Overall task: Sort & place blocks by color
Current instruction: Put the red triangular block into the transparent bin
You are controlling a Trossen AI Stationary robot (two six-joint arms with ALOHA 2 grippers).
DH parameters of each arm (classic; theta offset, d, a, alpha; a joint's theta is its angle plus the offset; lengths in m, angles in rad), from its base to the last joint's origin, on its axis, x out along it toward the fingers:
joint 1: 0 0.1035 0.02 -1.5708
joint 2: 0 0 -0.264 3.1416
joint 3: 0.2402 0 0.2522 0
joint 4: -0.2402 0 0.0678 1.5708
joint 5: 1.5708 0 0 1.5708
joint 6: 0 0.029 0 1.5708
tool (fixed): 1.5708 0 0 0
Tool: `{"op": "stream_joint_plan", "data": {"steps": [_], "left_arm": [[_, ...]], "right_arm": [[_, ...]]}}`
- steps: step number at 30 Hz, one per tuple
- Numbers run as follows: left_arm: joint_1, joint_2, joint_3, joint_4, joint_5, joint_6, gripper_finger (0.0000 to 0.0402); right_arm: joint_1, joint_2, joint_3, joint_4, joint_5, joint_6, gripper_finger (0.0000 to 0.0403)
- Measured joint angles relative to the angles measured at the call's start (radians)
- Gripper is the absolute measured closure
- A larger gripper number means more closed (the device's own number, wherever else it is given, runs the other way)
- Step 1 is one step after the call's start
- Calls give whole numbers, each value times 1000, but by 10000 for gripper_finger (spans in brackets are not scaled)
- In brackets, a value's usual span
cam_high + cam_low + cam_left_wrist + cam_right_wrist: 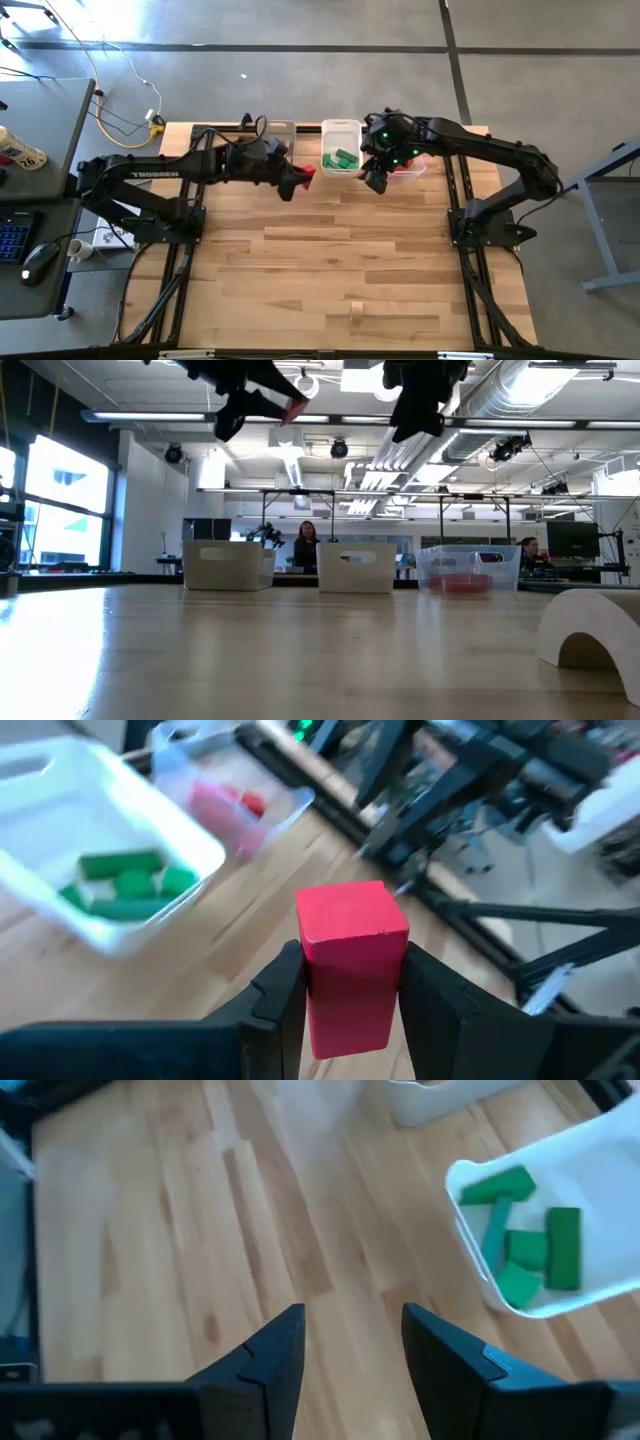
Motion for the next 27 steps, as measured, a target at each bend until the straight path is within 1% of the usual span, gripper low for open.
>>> {"op": "stream_joint_plan", "data": {"steps": [7,12,16,19,23,27], "left_arm": [[41,0,0,148,99,57,300],[70,0,0,225,184,93,298],[101,0,0,263,258,124,298],[130,0,0,272,291,130,298],[159,0,0,284,329,158,296],[179,0,0,360,384,167,299]], "right_arm": [[17,-1,-4,92,-84,44,249],[42,-1,-4,175,-83,50,249],[66,-1,-4,270,-42,49,244],[78,-1,-4,339,-20,61,227],[87,0,-4,406,-17,76,192],[91,0,-4,492,-14,102,162]]}}
